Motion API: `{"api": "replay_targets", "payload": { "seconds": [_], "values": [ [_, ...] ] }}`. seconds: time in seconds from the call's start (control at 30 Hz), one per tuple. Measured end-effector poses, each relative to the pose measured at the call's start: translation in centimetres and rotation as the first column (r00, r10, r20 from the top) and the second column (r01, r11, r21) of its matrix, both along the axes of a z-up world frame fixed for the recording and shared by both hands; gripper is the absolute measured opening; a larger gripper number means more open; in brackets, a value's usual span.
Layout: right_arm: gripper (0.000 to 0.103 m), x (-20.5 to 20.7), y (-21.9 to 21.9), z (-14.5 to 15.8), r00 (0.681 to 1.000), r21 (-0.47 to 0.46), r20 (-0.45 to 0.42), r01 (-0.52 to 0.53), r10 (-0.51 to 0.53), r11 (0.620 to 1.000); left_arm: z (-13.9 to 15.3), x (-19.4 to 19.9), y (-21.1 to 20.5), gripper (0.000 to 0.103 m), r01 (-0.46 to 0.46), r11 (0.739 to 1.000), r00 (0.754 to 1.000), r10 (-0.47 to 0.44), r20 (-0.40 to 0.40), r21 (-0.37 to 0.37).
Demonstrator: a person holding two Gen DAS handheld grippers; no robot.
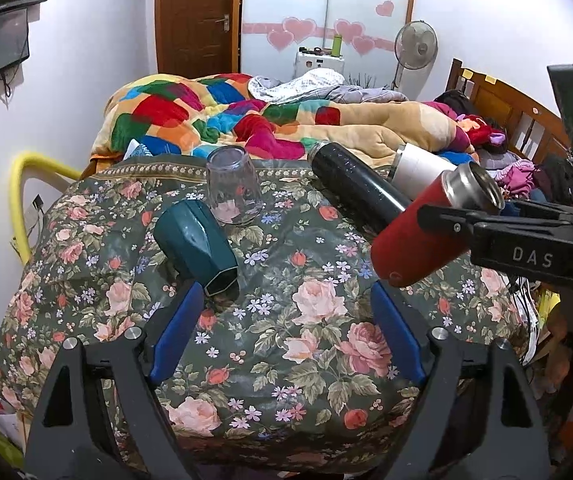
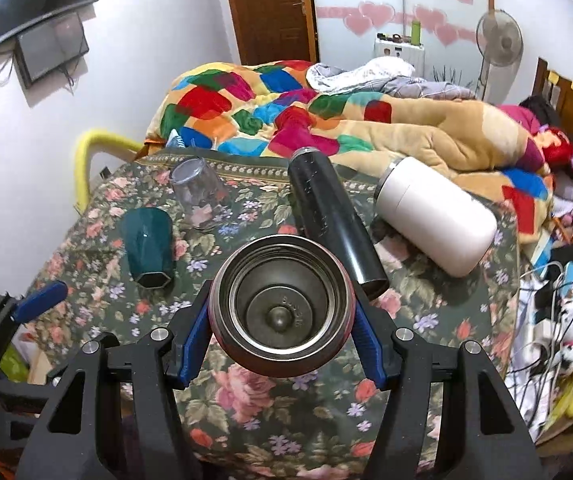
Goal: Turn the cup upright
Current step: 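Rotate the red thermos opening-up with the right gripper and lower it onto the bedspread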
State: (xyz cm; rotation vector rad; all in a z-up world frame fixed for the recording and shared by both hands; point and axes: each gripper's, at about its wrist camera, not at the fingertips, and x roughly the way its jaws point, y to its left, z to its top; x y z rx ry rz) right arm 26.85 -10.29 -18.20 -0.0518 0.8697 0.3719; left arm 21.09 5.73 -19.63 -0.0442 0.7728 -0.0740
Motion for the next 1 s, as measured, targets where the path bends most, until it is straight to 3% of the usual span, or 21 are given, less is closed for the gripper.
{"api": "replay_targets", "payload": {
  "seconds": [0.37,0.6,0.83,1.0],
  "values": [
    [0.059,1.1,1.0,-3.7,0.993,-0.016,-0.109,-0.038,0.036,0.999,-1.8,1.1,0.6,0.087,-0.020,1.000,0.999,0.019,-0.047,-0.001],
    [0.059,1.3,2.1,-3.7,0.996,-0.047,-0.080,-0.054,0.050,0.997,-2.4,1.5,0.9,0.087,-0.029,1.000,0.998,0.029,-0.062,-0.001],
    [0.063,2.0,2.1,-4.3,0.986,0.004,-0.154,-0.064,0.064,0.998,-2.2,1.6,1.1,0.087,-0.035,0.999,0.998,0.035,-0.061,0.003],
    [0.066,1.1,2.2,-4.1,0.985,-0.011,-0.158,-0.074,0.071,0.997,-1.4,0.8,1.0,0.087,-0.039,0.999,0.998,0.040,-0.044,0.008]
  ]
}}
